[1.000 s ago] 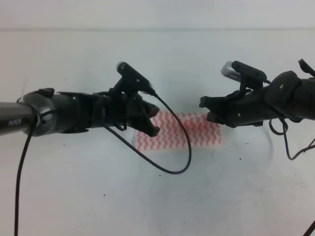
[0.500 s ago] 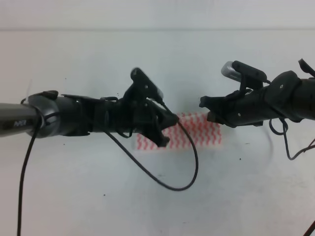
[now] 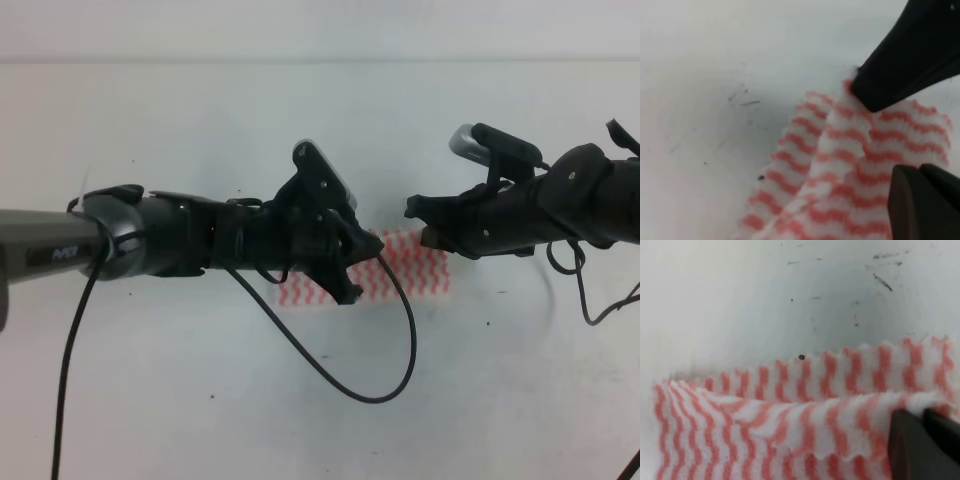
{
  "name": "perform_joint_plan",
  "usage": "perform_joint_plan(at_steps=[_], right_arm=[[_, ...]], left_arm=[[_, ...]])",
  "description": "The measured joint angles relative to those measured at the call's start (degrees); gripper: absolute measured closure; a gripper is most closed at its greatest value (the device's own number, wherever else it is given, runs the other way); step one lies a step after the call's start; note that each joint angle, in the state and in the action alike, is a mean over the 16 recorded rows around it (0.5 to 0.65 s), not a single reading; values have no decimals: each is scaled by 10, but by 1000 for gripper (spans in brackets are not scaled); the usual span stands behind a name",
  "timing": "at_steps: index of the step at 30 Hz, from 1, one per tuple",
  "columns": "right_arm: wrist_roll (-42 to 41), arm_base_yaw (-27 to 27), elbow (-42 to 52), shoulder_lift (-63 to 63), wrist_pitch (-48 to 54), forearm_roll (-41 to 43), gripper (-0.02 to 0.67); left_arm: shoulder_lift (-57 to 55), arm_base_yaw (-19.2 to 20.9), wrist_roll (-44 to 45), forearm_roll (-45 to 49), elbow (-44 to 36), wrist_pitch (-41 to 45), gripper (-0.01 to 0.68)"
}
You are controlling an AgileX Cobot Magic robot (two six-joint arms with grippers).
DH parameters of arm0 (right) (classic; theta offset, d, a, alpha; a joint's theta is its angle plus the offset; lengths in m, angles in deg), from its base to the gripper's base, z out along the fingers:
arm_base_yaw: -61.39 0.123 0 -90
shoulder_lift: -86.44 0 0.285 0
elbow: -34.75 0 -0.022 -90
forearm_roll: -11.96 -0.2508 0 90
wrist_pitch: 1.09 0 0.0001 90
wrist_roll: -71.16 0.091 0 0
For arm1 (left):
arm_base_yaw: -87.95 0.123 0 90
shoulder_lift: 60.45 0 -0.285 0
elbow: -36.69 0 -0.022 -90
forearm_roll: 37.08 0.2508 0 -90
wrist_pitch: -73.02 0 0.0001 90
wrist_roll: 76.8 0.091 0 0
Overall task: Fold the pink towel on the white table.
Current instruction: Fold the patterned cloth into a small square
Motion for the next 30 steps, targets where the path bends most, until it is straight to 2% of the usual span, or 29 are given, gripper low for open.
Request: perform_joint_plan(at_steps=[30], right_arm=[[-1, 0, 0, 0, -2, 1, 666]], left_arm=[[-77, -2, 6, -22, 68, 13, 678]])
